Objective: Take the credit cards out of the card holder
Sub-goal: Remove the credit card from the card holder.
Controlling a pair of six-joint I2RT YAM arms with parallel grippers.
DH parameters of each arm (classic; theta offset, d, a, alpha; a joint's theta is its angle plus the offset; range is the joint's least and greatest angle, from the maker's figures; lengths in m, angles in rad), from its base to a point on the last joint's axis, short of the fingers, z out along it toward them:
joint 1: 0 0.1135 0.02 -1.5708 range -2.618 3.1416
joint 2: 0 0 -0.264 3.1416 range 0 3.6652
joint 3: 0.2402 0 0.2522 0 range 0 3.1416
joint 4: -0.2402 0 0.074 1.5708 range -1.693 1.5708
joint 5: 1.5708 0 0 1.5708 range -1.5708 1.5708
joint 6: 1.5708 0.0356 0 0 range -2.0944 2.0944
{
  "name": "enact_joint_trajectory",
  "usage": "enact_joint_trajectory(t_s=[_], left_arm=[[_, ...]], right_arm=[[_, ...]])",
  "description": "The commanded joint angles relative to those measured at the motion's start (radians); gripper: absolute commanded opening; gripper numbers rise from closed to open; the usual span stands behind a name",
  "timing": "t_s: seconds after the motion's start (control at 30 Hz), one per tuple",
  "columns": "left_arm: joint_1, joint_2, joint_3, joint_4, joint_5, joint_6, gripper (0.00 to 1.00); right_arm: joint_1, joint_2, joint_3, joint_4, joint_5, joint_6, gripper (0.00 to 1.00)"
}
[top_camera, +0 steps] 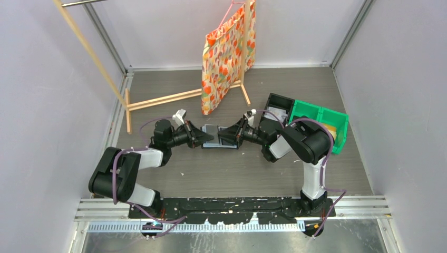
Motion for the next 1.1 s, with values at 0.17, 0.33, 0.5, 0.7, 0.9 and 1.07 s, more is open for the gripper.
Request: enact_joint_trajectory(t_s=[0.17, 0.33, 0.5, 0.7, 0.9, 1.07], left_arm=[[0.006, -0.003, 0.000, 0.118, 0.033, -0.030, 0.00], [0.008, -0.003, -0.003, 0.122, 0.034, -0.031, 0.01], [0.010, -0.002, -0.007, 0.126, 0.033, -0.034, 0.01], [0.015, 0.001, -0.007, 0.124, 0.033, -0.039, 0.12], [0.020, -0.003, -0.008, 0.132, 0.033, -0.050, 0.22], [0.023, 0.001, -0.017, 0.143, 0.027, -0.057, 0.28]], right_arm=[[-0.003, -0.022, 0.038, 0.056, -0.019, 0.006, 0.16], [-0.003, -0.029, 0.035, 0.056, -0.009, 0.006, 0.05], [-0.004, -0.039, 0.020, 0.057, 0.004, 0.010, 0.01], [-0.003, -0.060, 0.014, 0.056, 0.014, 0.010, 0.01], [-0.003, -0.053, 0.008, 0.057, 0.012, 0.002, 0.01], [-0.003, -0.054, 0.005, 0.057, 0.014, 0.001, 0.01]])
